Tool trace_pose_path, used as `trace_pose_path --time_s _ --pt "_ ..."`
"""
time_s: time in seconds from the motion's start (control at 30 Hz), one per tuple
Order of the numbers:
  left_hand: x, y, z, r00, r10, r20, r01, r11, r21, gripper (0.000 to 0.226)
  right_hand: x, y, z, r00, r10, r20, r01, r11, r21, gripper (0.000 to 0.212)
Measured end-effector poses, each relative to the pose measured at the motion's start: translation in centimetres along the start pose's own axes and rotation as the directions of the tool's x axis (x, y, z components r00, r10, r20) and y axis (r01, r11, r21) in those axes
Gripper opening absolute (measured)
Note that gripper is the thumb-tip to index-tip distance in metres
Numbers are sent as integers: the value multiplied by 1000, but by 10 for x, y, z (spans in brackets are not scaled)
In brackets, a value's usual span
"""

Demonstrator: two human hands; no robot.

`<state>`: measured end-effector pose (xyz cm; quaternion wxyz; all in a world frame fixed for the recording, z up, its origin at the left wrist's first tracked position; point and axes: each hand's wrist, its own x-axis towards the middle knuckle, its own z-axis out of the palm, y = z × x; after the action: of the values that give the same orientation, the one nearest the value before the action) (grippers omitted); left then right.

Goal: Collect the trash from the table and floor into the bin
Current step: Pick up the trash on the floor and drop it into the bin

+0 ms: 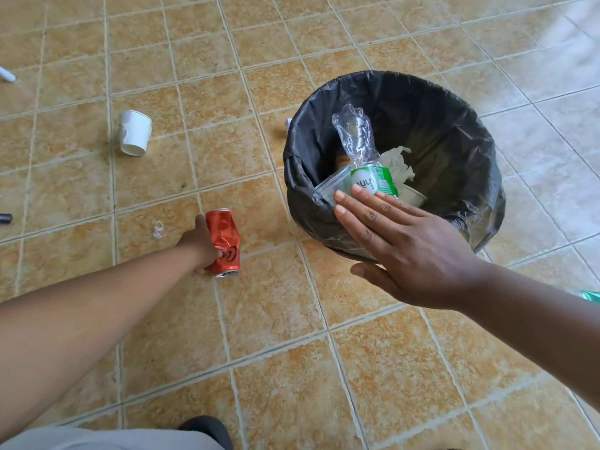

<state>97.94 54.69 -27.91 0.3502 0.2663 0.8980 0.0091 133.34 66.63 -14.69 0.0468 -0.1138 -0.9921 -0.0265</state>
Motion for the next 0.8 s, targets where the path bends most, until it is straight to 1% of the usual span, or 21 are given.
trace_pose_path --time_s 0.07,0.1,0.17,0.2,0.23,0.3,0.37,0.43,0.5,0.53,0.6,0.63,0.73,0.77,0.8 --pt "4 3 -8 999 -12 -51 9 997 -71 79 0 0 0 1000 -8 5 8 1000 4 74" --pt "6 6 -13 995 -17 -103 7 995 -99 70 0 0 0 1000 -8 7 8 1000 6 75" --pt "9 14 -28 968 -11 -249 -30 987 -158 61 -1 1 1 1000 -7 6 7 1000 20 76" --pt "10 20 -38 943 9 -333 -81 976 -201 60 -1 1 1 1000 -9 3 9 1000 30 77" --pt "8 27 -49 907 39 -418 -156 956 -249 57 -1 1 1 1000 -12 -2 12 999 37 77" --pt "-1 46 -73 818 96 -567 -333 883 -331 48 -1 2 2 1000 -19 -13 20 999 44 78" --pt "-20 70 -95 724 167 -669 -513 779 -360 43 -1 2 3 999 -27 -22 28 999 46 79" --pt "-46 96 -111 629 262 -732 -666 667 -334 41 -1 2 3 999 -28 -27 30 998 49 80" --pt "-77 121 -120 521 383 -762 -795 544 -270 36 -1 2 2 999 -27 -27 29 998 58 81" --pt "-91 132 -122 455 447 -770 -848 481 -221 33 -1 1 2 999 -26 -25 28 998 64 81" --pt "-115 150 -118 332 551 -766 -914 389 -116 32 -1 1 2 999 -24 -23 25 997 70 82" --pt "-124 158 -114 292 591 -752 -927 367 -71 32 -1 1 2 1000 -23 -20 24 997 71 83" --pt "-135 173 -93 210 709 -673 -937 343 69 32 -2 0 2 1000 -19 -20 21 996 82 84" --pt "-136 176 -85 189 748 -636 -935 335 116 32 -2 0 2 1000 -18 -24 20 996 88 84" --pt "-135 177 -78 184 781 -597 -933 330 144 30 -2 0 2 1000 -16 -27 19 996 91 84"
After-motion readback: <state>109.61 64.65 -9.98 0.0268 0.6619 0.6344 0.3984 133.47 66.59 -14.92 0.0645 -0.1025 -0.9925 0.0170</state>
